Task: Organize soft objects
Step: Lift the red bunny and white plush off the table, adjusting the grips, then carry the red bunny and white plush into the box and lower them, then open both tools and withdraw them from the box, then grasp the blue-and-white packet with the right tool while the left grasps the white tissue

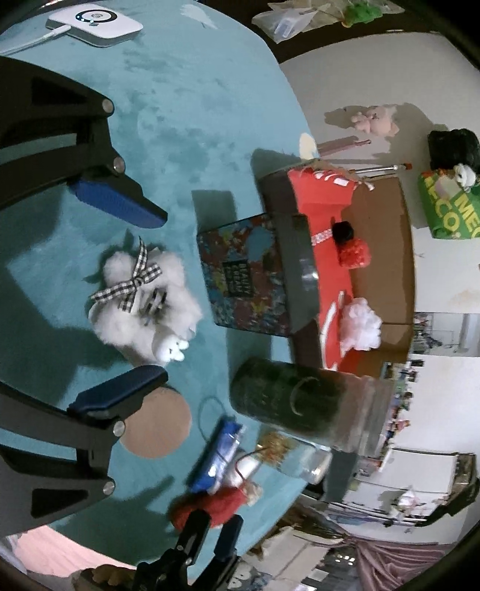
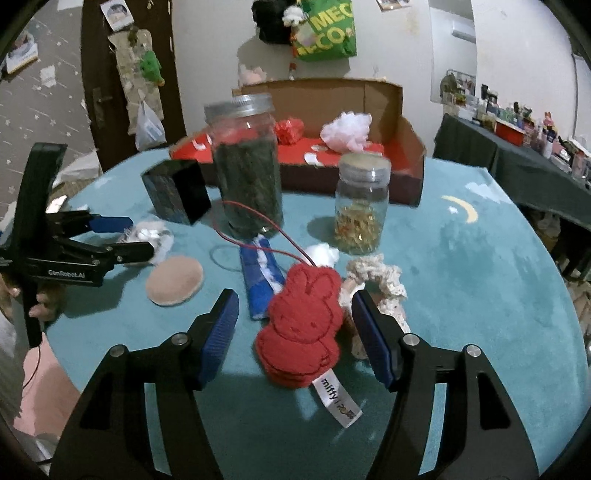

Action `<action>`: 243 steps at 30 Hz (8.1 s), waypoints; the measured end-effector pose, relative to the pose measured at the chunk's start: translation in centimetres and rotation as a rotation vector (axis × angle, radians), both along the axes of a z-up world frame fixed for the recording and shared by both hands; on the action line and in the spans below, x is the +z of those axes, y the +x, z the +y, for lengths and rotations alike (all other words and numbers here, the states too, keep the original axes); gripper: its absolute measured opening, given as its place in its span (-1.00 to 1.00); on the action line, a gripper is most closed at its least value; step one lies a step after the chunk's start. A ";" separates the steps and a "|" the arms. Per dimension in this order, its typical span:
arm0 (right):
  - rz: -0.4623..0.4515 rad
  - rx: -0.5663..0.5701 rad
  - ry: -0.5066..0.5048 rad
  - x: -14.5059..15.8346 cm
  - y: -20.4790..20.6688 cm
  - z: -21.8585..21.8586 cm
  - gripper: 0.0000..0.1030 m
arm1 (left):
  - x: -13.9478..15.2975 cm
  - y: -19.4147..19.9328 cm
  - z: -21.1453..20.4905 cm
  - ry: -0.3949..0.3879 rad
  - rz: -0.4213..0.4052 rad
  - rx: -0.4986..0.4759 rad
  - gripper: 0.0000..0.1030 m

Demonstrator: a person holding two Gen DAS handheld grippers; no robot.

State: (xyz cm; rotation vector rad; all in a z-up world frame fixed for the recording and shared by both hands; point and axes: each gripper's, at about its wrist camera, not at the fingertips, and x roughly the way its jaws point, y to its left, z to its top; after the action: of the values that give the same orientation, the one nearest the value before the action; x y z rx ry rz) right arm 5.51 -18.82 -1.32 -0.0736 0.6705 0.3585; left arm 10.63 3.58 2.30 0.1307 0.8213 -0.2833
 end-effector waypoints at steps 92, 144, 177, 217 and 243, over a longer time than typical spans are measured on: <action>-0.022 0.104 -0.035 8.1 17.5 -4.6 -0.30 | 7.7 14.0 3.0 -0.040 -0.002 -0.133 -0.11; 0.280 0.004 -0.463 1.5 32.4 4.1 -0.02 | 2.4 28.1 -2.7 0.210 0.211 0.034 0.24; -0.027 -0.038 -0.299 15.2 16.5 1.7 0.59 | 16.2 12.5 -3.1 -0.030 -0.181 0.009 0.98; -0.448 -0.193 -0.147 11.0 -6.5 1.0 0.91 | 11.5 -7.6 -3.9 -0.175 -0.497 0.022 1.00; -0.307 -0.305 -0.074 1.7 -5.6 -0.8 0.91 | 2.5 -7.3 -3.6 -0.123 -0.371 0.126 1.00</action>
State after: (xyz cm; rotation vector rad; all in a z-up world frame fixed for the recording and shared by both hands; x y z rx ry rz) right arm -0.13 -19.64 0.37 -0.0934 0.3819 0.0263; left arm 3.35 -0.06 4.81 0.0139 0.4402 -0.1823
